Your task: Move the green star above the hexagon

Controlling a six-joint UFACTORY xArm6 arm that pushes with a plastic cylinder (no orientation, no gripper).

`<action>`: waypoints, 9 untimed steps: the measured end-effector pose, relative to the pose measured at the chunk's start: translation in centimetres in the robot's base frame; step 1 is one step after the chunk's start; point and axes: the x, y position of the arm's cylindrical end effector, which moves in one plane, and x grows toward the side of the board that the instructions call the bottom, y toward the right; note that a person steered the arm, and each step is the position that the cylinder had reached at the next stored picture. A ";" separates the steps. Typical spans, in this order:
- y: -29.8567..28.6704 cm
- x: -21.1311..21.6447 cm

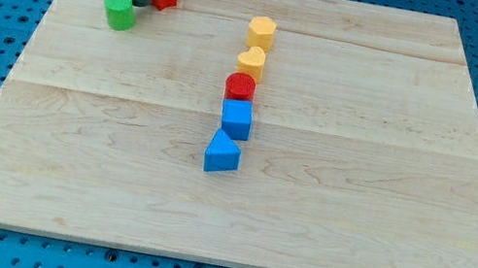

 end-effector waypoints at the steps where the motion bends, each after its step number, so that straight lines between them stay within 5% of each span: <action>1: -2.0 -2.9; 3: -2.7 -7.7; 6: 10.1 -6.8; 9: 14.8 -6.5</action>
